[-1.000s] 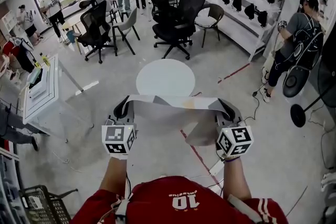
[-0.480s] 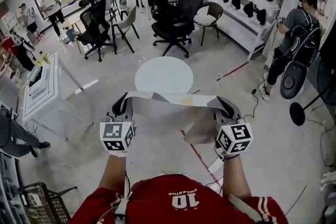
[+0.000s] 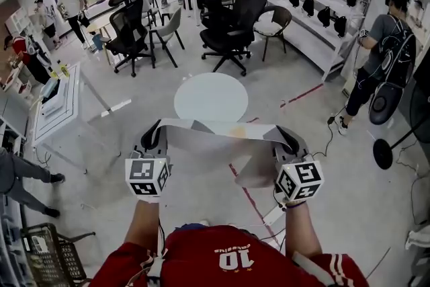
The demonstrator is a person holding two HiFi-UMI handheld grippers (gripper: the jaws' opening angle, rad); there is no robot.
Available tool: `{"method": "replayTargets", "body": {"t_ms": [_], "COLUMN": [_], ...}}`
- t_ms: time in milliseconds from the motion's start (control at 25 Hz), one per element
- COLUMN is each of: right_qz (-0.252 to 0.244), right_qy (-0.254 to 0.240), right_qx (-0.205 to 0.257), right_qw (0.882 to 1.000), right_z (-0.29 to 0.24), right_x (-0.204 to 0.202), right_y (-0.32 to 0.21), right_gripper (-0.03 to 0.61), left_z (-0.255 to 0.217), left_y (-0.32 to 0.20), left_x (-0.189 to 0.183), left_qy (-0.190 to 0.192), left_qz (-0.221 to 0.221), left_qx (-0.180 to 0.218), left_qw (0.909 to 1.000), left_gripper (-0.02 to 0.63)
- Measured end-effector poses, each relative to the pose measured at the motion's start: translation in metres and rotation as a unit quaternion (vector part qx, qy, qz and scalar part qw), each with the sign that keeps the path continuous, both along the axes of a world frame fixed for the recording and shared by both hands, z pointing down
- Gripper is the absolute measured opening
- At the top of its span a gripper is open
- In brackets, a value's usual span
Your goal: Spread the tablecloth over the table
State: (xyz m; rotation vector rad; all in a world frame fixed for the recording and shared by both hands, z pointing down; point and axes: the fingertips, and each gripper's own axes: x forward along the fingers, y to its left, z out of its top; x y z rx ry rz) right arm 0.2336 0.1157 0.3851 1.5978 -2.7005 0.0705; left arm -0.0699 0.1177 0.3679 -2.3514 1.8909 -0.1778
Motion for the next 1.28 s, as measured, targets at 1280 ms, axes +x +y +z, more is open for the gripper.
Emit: {"method": "replayTargets", "body": {"t_ms": [1280], "right_qz": [0.005], "right_qy": [-0.018], "right_qx": [0.069], "right_qw": [0.997], "right_z": [-0.062], "right_x": [-0.032], "right_y": [-0.149], "right_gripper": [0.017], "left_z": [-0.062], "left_y": [-0.139], "left_x": [-0.032], "left_qy": [-0.006], "left_qz": [-0.003], "left_qx": [0.085], "left_qw": [0.9964], "left_gripper": [0.008]}}
